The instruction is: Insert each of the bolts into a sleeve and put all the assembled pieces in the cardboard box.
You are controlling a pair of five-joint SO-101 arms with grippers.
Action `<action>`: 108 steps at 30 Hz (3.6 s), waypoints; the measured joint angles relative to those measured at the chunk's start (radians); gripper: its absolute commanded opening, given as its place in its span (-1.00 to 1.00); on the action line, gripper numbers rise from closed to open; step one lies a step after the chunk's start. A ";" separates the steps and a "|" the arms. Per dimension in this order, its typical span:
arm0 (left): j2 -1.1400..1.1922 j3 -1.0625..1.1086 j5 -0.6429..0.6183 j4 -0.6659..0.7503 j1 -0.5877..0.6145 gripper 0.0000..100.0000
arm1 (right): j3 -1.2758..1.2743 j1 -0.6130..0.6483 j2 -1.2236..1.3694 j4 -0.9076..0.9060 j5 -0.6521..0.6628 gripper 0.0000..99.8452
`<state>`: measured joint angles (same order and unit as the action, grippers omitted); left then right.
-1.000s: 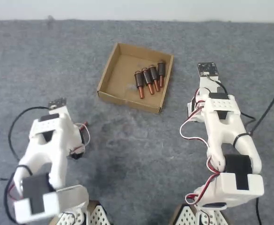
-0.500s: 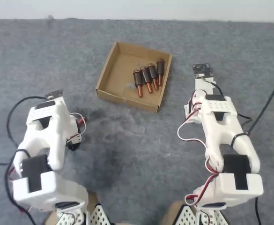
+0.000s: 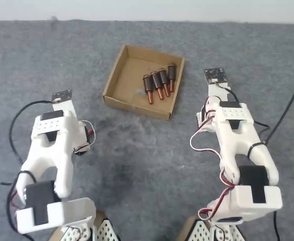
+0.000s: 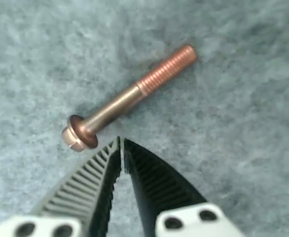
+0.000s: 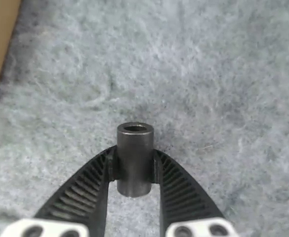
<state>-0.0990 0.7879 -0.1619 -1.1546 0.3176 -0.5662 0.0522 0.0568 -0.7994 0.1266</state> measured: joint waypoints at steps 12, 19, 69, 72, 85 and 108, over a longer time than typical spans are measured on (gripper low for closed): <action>0.201 -0.130 0.000 0.008 0.080 -0.98 | 0.000 0.000 0.000 0.000 0.000 -0.99; 0.172 -0.114 0.000 0.028 0.086 -0.98 | 0.000 0.000 0.000 0.000 0.000 -0.99; 0.181 -0.198 -0.311 0.385 0.117 -0.57 | 0.000 0.000 0.000 0.000 0.003 -0.99; 0.146 -0.198 -0.350 0.345 0.114 -0.54 | 0.000 0.002 0.000 0.000 0.003 -0.99; 0.402 -0.428 -0.413 0.183 0.147 -0.54 | 0.000 0.000 0.000 0.000 0.028 -0.99; 0.457 -0.528 -0.130 0.052 0.068 -0.98 | 0.000 0.012 0.000 0.015 0.031 -0.99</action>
<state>0.3583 0.2601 -0.2923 -1.1024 0.3851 -0.5662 0.0644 0.0568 -0.7841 0.1573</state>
